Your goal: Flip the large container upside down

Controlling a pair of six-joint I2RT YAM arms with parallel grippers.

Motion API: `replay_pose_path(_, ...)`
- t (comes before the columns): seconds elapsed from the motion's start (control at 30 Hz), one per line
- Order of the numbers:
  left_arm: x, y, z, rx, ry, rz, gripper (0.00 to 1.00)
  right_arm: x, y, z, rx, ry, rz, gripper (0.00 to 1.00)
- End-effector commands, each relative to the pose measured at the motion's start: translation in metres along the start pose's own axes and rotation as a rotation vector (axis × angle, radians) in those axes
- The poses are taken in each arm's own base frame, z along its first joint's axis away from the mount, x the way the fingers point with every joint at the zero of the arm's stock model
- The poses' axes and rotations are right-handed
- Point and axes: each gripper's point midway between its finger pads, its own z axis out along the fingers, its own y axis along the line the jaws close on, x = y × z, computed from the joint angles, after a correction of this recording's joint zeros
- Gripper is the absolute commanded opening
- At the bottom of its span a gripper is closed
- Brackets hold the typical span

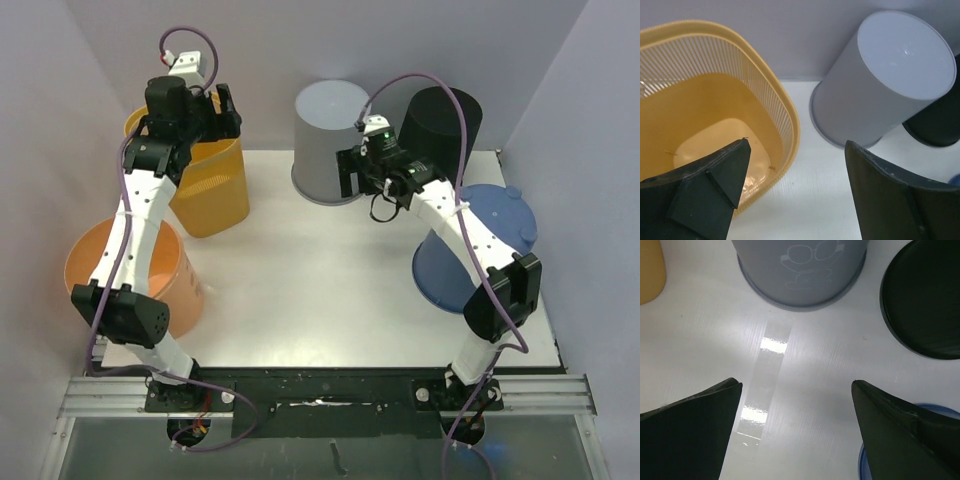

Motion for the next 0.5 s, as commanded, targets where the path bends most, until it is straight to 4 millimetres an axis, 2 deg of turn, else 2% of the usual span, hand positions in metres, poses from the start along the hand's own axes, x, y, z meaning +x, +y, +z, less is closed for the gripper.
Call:
replay_pose_path(0.0, -0.031, 0.015, 0.021, -0.073, -0.081, 0.051, 0.77, -0.004, 0.0, -0.004, -0.023, -0.044, 0.094, 0.98)
replay_pose_path(0.07, -0.016, 0.024, 0.042, -0.109, -0.019, 0.061, 0.77, 0.001, 0.004, -0.003, -0.031, -0.027, 0.102, 0.98)
replay_pose_path(0.2, 0.005, 0.034, 0.069, -0.171, 0.078, 0.073, 0.76, 0.005, 0.005, -0.007, -0.031, -0.024, 0.112, 0.98)
replay_pose_path(0.4, 0.041, 0.034, 0.083, -0.226, 0.162, 0.155, 0.75, 0.011, 0.002, -0.006, -0.012, -0.012, 0.09, 0.98)
replay_pose_path(0.47, 0.048, 0.032, 0.084, -0.216, 0.181, 0.15, 0.71, 0.013, 0.001, -0.005, -0.007, -0.001, 0.081, 0.98)
